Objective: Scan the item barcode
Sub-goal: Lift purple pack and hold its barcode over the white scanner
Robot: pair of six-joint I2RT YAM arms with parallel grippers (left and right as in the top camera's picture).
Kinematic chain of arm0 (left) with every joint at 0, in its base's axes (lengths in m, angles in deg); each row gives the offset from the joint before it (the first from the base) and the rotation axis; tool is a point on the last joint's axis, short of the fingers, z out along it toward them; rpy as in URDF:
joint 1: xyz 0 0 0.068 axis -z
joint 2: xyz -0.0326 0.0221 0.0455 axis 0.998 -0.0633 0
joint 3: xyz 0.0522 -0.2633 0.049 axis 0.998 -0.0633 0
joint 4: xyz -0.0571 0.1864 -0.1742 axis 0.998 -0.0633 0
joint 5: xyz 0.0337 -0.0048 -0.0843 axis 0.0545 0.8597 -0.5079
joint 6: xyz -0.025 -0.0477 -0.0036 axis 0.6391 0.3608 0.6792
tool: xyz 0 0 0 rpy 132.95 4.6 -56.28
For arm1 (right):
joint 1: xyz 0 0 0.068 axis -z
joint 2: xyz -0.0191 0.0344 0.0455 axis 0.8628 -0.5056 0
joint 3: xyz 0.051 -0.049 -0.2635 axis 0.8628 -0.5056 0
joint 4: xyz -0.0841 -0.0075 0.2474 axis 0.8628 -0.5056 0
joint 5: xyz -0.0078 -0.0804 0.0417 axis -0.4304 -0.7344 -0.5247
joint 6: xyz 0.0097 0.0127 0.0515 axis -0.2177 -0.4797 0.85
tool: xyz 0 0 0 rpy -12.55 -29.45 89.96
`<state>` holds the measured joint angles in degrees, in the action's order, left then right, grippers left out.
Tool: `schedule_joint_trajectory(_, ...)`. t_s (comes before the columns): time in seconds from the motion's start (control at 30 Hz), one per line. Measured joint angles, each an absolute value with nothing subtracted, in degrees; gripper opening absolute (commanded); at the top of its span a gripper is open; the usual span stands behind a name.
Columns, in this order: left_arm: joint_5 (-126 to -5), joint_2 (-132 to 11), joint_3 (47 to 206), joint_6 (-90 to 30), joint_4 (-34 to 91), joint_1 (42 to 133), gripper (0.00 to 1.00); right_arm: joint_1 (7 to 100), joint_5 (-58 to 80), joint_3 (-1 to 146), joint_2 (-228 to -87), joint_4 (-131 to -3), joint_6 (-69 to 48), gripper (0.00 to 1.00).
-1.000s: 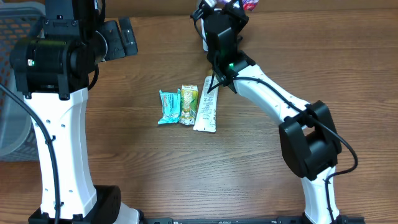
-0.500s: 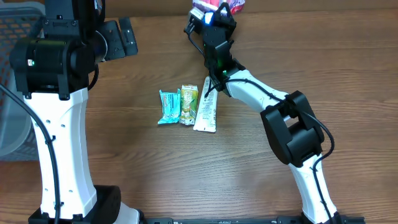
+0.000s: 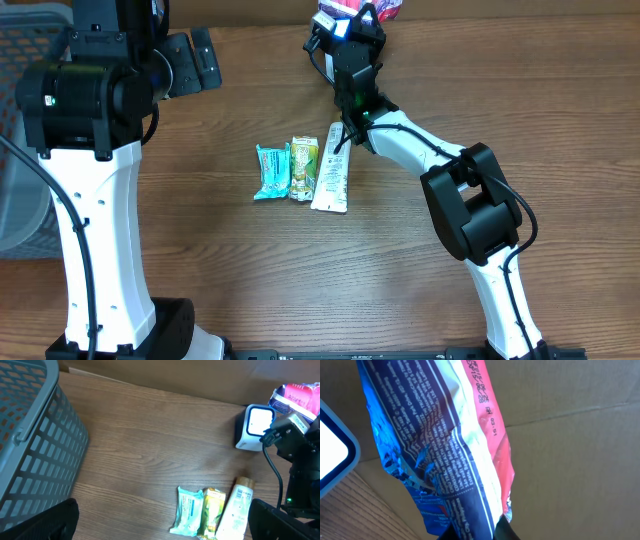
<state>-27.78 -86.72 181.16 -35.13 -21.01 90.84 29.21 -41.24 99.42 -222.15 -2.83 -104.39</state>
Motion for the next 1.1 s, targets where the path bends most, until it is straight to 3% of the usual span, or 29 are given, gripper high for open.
schedule_joint_trajectory(1.1, -27.8, -86.7, 181.2, -35.1, -21.0, 90.8, 1.0, 25.4, -49.2, 99.4, -222.1, -3.0, -106.4, 0.04)
